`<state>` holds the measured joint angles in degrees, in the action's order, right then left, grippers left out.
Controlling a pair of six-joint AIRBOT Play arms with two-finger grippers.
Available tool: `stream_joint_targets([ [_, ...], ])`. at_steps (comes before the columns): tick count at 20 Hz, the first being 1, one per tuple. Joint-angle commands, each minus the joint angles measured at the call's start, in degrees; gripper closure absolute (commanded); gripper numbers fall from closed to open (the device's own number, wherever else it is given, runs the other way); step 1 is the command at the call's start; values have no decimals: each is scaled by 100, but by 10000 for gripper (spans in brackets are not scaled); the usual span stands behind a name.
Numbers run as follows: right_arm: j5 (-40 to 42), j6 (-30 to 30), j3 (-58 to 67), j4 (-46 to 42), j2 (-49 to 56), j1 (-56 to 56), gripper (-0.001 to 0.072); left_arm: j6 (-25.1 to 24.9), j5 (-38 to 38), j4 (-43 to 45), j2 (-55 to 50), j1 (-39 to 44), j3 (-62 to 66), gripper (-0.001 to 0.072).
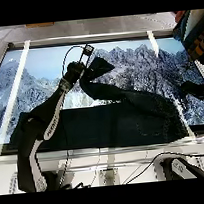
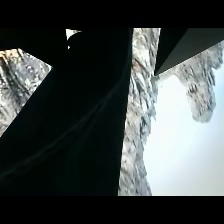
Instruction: Fold the clothes and pants, and hang the long-sleeved shirts on hangers.
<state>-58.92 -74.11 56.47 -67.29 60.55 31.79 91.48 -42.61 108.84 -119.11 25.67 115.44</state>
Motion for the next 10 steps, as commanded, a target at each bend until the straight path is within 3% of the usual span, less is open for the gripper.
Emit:
stream_joint_targets([
  [1,0,0,7,2,-4,-4,40,603,105,20,-223,-35,4,129],
  [4,-4,0,7,2,-4,-4,40,737,168,22,-398,-66,4,136],
  [5,-7,0,7,2,-4,-4,40,734,192,107,-439,-66,4,172],
  [6,-4,0,7,2,-4,-4,40,732,291,197,-442,-66,4,291],
  [8,-4,0,7,2,-4,-4,41,723,693,236,-393,-59,4,687],
  [10,-4,0,7,4,-4,-4,40,713,1325,295,-315,-42,4,687],
])
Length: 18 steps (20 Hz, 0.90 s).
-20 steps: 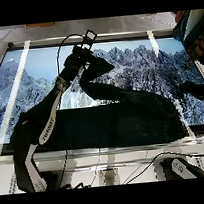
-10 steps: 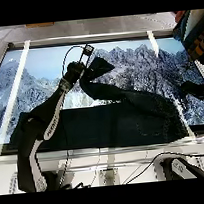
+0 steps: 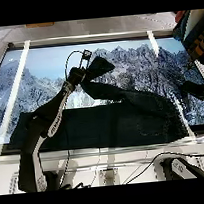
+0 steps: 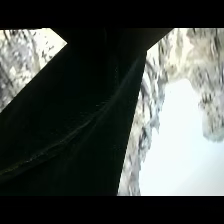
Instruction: Fold the clothes and pants, and hang the long-sleeved shirts on hangers.
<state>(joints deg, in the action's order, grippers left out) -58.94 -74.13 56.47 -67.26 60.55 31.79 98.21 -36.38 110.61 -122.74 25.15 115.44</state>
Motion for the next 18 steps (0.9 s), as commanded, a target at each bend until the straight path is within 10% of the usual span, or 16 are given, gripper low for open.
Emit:
stream_joint_targets([
  [1,2,2,7,0,-4,-4,41,39,887,181,118,17,4,687],
  [5,-7,4,7,-7,-4,-4,50,-59,678,675,769,24,4,688],
  [7,-52,11,7,-13,-4,-4,219,-708,275,820,1266,31,4,688],
  [9,-52,26,7,-28,-4,-4,232,-1248,-291,881,1825,35,4,688],
  [18,-184,26,7,-57,-4,-4,232,-1266,-5877,767,2756,-278,-101,687],
])
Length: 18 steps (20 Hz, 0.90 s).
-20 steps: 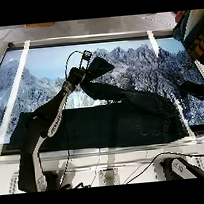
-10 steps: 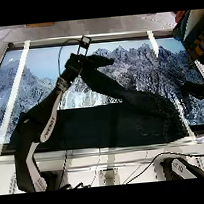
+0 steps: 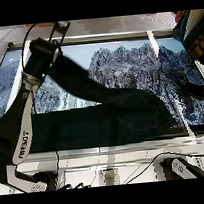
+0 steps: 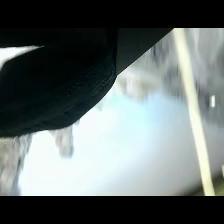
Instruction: Fold the clothes and pants, and hang the long-sleeved shirts on hangers.
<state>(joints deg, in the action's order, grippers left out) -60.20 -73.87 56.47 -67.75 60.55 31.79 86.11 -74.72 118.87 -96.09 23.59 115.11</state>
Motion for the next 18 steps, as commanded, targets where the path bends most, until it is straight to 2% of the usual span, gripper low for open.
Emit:
stream_joint_targets([
  [1,-44,0,7,-7,-4,-4,232,-101,-2087,-70,39,-153,-109,687],
  [4,-35,-2,7,-7,-4,-4,232,-638,-1550,-302,-203,-116,-109,687],
  [5,-35,-2,7,-7,-4,-4,232,-645,-1202,-669,-286,-72,-109,687],
  [10,-15,-2,7,-7,-2,-4,232,-645,55,-3873,-741,160,-109,671],
  [11,-13,-2,7,-7,-2,-4,232,-647,219,-4360,-828,223,-109,521],
  [12,-7,-2,7,-7,-2,-4,232,-649,332,-4682,-883,273,-109,217],
  [13,0,-2,7,-9,-2,-4,232,-651,433,-4804,-909,317,-109,-7],
  [16,17,0,7,-11,-2,-4,232,-577,509,-4057,-839,258,-85,10],
  [18,24,0,7,-17,-2,-4,231,-22,442,-3003,-721,26,-85,14],
])
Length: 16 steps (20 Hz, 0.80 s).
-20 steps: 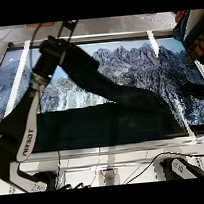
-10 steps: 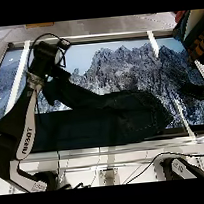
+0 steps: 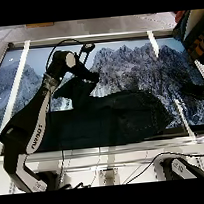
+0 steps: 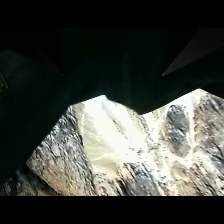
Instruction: Fold the clothes and pants, and hang the long-sleeved shirts on hangers.
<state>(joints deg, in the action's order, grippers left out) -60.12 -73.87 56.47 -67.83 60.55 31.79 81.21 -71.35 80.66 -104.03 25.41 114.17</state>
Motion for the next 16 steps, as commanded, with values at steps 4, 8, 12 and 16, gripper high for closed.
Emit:
stream_joint_targets([
  [4,31,2,7,-48,-2,-4,232,629,-7,1792,540,-949,7,203],
  [8,127,2,2,-59,-2,-4,232,417,-437,1740,605,-1694,-269,205],
  [12,190,0,2,-57,-2,-4,232,728,-39,1071,345,-2057,-741,51],
  [16,315,0,2,-55,-2,-4,232,710,-2,1054,-308,-1991,-763,51],
])
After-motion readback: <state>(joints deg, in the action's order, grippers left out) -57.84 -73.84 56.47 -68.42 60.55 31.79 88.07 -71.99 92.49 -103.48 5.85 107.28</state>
